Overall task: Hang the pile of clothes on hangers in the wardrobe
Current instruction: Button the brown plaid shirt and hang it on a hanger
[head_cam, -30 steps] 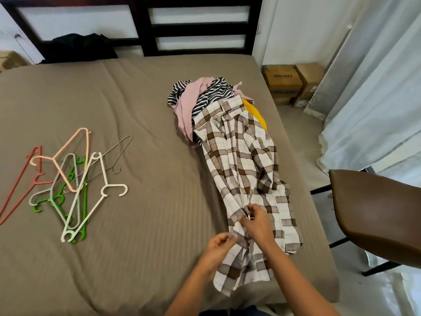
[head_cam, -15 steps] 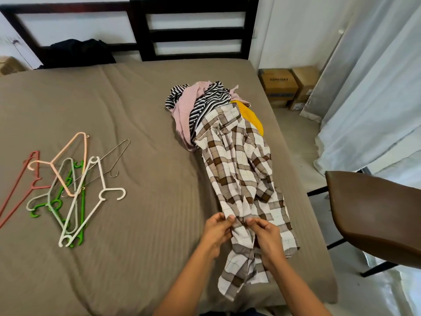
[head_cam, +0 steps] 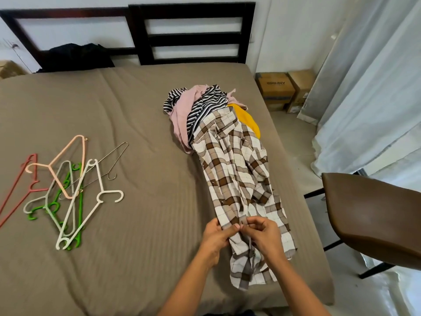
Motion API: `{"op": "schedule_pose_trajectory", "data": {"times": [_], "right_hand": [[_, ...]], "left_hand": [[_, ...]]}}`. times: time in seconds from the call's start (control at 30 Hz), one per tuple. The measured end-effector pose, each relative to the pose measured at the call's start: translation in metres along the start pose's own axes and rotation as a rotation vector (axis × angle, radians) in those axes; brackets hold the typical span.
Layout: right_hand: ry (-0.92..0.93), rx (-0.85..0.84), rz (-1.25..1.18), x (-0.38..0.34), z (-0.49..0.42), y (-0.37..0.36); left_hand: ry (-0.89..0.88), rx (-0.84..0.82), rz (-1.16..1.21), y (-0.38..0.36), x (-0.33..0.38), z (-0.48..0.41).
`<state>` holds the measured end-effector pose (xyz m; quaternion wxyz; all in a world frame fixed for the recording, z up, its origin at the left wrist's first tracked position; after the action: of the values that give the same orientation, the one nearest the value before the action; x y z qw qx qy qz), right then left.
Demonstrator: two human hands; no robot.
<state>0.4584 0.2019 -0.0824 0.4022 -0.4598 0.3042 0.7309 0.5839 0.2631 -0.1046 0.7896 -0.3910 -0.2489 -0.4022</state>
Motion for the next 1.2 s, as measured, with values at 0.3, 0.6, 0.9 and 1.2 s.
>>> {"op": "schedule_pose_trajectory", "data": {"times": [0.3, 0.6, 0.9, 1.2], "right_hand": [[-0.006, -0.059, -0.049, -0.001, 0.005, 0.003], [0.064, -0.073, 0.107, -0.003, 0.013, 0.004], [0.092, 0.01, 0.289, -0.01, 0.028, -0.004], [0.089, 0.139, 0.403, -0.008, 0.035, -0.013]], "left_hand": [[0.011, 0.008, 0.04, -0.004, 0.004, 0.002], [0.21, 0.008, 0.065, -0.004, 0.0, 0.003], [0.101, 0.119, -0.003, 0.0, 0.003, 0.006], [0.041, 0.221, -0.103, -0.002, -0.012, 0.01]]}}
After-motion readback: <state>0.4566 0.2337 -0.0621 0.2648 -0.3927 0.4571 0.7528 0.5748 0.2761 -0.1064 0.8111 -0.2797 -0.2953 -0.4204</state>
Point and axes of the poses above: each hand's wrist, its own z-axis away from the middle knuckle, its own y-axis out of the back of the hand, x = y × z, the point moved 5 cm from there along -z, towards the middle knuckle, and after that the axes turned 10 degrees about -x, right-handed, at the moved point
